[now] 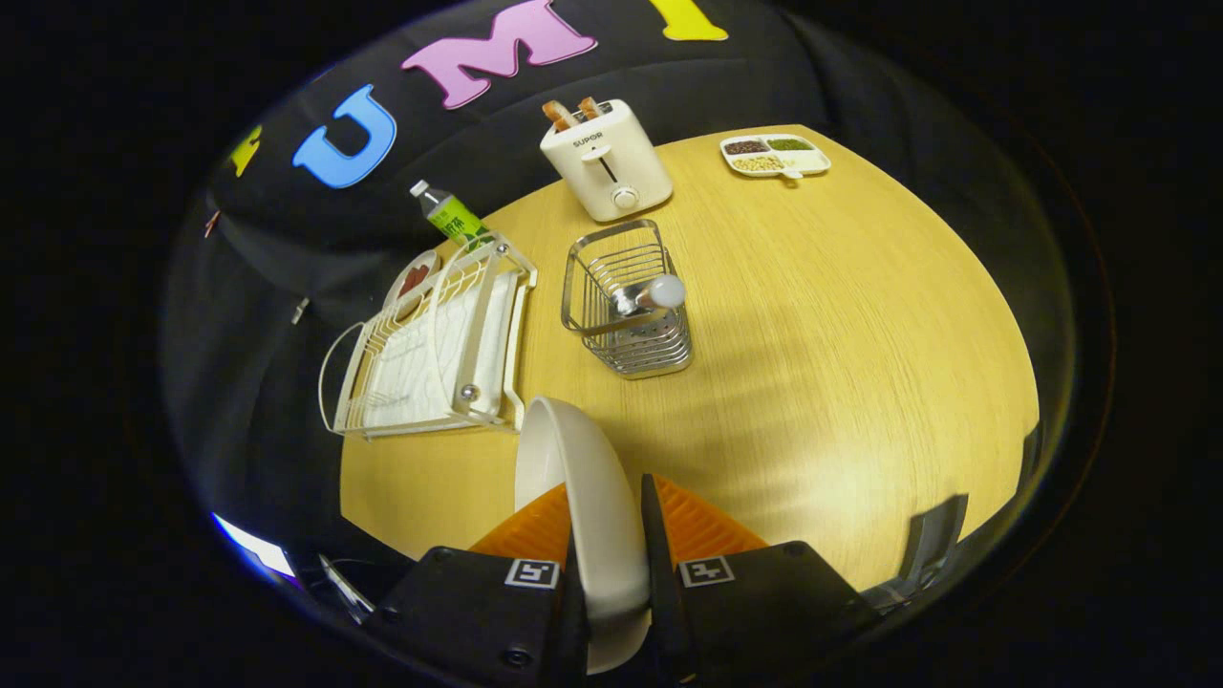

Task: Take the plate from the dish rack, then take the spoon from the basket and place it into the plate.

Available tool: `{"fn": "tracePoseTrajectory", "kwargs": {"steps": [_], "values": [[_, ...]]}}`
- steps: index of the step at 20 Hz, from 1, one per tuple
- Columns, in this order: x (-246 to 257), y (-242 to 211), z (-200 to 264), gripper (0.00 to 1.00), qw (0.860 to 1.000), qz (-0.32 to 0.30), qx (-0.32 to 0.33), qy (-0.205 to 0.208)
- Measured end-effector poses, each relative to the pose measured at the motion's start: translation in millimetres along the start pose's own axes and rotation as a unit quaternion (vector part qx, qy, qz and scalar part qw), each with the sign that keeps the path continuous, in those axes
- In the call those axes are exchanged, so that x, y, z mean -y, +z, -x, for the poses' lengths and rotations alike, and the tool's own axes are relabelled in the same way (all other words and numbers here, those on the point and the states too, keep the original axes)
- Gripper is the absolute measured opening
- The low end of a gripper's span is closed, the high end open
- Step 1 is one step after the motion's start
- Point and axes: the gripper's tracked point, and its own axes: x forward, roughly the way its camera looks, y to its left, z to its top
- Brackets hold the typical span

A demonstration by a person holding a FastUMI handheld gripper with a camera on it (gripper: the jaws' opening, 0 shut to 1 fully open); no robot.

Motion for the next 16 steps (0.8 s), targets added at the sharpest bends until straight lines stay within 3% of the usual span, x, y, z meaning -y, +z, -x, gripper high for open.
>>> {"fn": "tracePoseTrajectory", "kwargs": {"steps": [2, 5, 7, 12, 13, 14, 16], "values": [[0, 2, -17, 0.31, 0.999, -0.036, -0.012, 0.037], [8, 5, -33, 0.31, 0.996, -0.063, -0.020, 0.061], [19, 2, -40, 0.33, 0.997, -0.039, -0.024, 0.055], [40, 1, -47, 0.52, 0.997, 0.050, -0.024, 0.044], [41, 4, -46, 0.61, 0.996, 0.068, -0.016, 0.047], [45, 9, -41, 0.85, 0.995, 0.088, -0.002, 0.043], [47, 21, -31, 0.97, 0.993, 0.112, 0.027, 0.039]]}}
